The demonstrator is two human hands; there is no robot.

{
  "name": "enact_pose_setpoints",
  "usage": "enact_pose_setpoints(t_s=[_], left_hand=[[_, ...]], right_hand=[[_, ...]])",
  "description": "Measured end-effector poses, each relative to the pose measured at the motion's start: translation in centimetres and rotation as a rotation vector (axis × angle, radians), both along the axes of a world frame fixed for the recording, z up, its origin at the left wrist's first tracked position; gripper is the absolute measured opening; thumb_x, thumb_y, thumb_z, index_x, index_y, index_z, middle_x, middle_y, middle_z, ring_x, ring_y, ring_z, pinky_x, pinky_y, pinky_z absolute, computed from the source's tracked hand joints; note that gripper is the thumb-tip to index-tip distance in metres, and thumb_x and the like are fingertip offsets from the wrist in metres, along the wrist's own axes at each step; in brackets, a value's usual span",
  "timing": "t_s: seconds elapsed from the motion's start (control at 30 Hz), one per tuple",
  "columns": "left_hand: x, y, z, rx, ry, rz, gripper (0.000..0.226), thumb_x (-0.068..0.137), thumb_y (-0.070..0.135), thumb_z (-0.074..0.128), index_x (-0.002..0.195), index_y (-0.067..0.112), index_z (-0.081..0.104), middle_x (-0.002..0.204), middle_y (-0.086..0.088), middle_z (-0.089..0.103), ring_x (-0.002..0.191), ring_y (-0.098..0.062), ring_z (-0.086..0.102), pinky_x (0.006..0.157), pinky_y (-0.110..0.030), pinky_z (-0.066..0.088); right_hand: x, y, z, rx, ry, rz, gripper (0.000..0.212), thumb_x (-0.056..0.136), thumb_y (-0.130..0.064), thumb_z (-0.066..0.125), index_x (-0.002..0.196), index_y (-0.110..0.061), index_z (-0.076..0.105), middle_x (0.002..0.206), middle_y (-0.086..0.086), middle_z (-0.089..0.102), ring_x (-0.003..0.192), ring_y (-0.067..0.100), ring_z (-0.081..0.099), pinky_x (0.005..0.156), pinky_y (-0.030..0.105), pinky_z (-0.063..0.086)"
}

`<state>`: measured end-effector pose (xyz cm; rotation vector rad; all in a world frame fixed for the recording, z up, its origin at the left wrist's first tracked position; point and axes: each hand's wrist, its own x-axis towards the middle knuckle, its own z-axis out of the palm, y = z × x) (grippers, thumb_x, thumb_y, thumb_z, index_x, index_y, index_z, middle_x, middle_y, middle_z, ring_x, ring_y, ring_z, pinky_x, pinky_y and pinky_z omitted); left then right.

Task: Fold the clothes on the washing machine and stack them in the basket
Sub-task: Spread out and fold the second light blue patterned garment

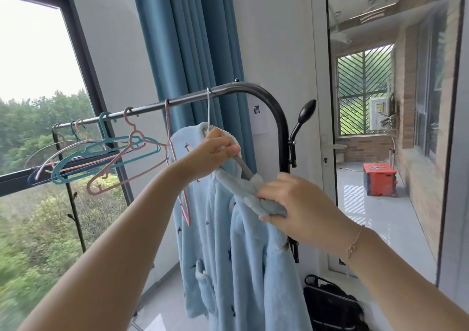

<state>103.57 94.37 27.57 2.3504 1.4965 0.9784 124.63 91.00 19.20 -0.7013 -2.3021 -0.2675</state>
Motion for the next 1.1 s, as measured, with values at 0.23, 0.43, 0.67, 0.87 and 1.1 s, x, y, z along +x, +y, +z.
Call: enact_pose_setpoints(t_s=[0.23,0.43,0.67,0.87,1.1], left_hand=[[0.3,0.2,-0.1,-0.015,-0.054,0.014,0.03,0.1,0.021,0.047,0.07,0.02,0.05,0.094,0.007,0.031,0.093,-0.008,0.037,0.082,-0.021,0.046],[-0.1,-0.1,0.0,-0.023,-0.06,-0.008,0.03,0.1,0.021,0.047,0.07,0.021,0.051,0.099,0.004,0.033,0.092,-0.008,0.04,0.081,-0.02,0.048],[0.0,0.0,-0.1,-0.017,-0.051,0.031,0.029,0.101,0.021,0.045,0.072,0.021,0.05,0.104,0.002,0.034,0.092,-0.01,0.041,0.087,-0.029,0.046],[0.6,-0.1,-1.5,0.158,0.187,0.143,0.03,0.104,0.032,0.033,0.088,0.013,0.05,0.106,0.008,0.039,0.092,-0.014,0.044,0.09,-0.034,0.04],[2.4,-3.0,-4.6,0.182,0.319,-0.057,0.011,0.098,0.032,0.048,0.088,0.035,0.05,0.103,0.017,0.037,0.095,0.007,0.04,0.084,-0.014,0.033]], right_hand=[[0.1,1.0,0.2,-0.424,0.115,0.156,0.034,0.072,-0.022,0.08,0.08,-0.019,0.047,0.118,-0.022,0.043,0.097,0.006,0.055,0.078,0.023,0.048],[0.5,0.7,-0.8,-0.538,0.206,0.256,0.037,0.069,-0.021,0.083,0.087,-0.019,0.051,0.093,-0.013,0.045,0.079,0.009,0.052,0.067,0.022,0.046],[0.7,-0.3,-2.9,-0.61,0.341,0.272,0.067,0.072,-0.014,0.083,0.116,-0.044,0.043,0.1,-0.018,0.05,0.085,0.006,0.058,0.069,0.021,0.054],[0.9,0.6,-3.8,-0.486,0.407,0.209,0.079,0.069,-0.019,0.086,0.137,-0.031,0.045,0.112,-0.026,0.055,0.102,-0.007,0.055,0.085,0.01,0.043],[0.7,0.2,-4.0,-0.532,0.544,0.29,0.041,0.073,-0.01,0.081,0.103,-0.021,0.057,0.091,-0.008,0.06,0.079,0.011,0.06,0.062,0.024,0.053]])
